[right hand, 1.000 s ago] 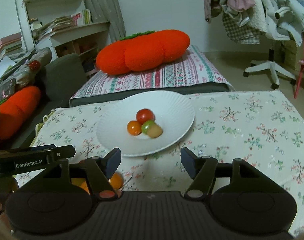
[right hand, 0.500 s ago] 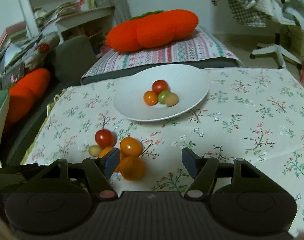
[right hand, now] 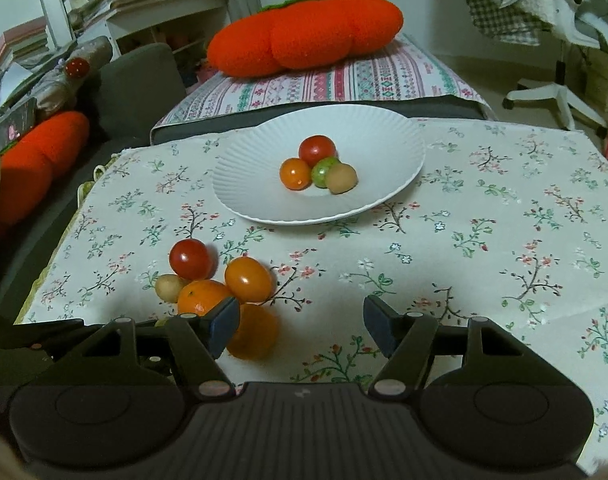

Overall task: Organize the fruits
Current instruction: 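Grasp a green fruit with the left gripper while the right grasps an orange tomato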

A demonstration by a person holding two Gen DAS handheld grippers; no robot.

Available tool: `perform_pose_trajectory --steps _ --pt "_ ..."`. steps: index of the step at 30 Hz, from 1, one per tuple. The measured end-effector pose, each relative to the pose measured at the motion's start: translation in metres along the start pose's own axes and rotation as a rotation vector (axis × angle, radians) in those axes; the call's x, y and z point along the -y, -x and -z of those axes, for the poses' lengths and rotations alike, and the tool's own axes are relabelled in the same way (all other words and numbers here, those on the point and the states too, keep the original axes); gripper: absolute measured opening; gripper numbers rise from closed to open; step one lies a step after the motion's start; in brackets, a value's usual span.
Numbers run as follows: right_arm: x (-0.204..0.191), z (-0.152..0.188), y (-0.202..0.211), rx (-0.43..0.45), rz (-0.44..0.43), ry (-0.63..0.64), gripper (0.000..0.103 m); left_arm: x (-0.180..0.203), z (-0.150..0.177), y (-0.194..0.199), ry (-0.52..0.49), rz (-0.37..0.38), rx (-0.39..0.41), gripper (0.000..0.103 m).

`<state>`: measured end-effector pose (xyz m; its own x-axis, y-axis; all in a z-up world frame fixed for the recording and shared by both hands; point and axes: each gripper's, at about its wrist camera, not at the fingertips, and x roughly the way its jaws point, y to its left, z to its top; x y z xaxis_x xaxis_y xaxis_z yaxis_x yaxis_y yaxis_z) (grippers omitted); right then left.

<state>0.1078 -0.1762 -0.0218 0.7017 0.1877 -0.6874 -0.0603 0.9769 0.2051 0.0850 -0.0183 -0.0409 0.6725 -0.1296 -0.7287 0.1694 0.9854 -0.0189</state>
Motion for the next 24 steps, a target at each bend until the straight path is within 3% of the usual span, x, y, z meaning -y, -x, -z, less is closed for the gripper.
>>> perform_pose_trajectory --steps 17,20,24 --pt "-0.024 -0.002 -0.024 0.045 -0.026 0.115 0.059 -0.016 -0.004 0.009 0.08 -0.037 -0.02 0.022" --pt "-0.021 -0.005 -0.029 0.054 -0.045 0.092 0.059 -0.015 -0.003 0.01 0.078 -0.034 -0.023 0.022" --pt "-0.003 -0.011 -0.04 0.023 -0.115 -0.05 0.054 -0.015 -0.004 0.01 0.078 -0.039 -0.02 0.022"
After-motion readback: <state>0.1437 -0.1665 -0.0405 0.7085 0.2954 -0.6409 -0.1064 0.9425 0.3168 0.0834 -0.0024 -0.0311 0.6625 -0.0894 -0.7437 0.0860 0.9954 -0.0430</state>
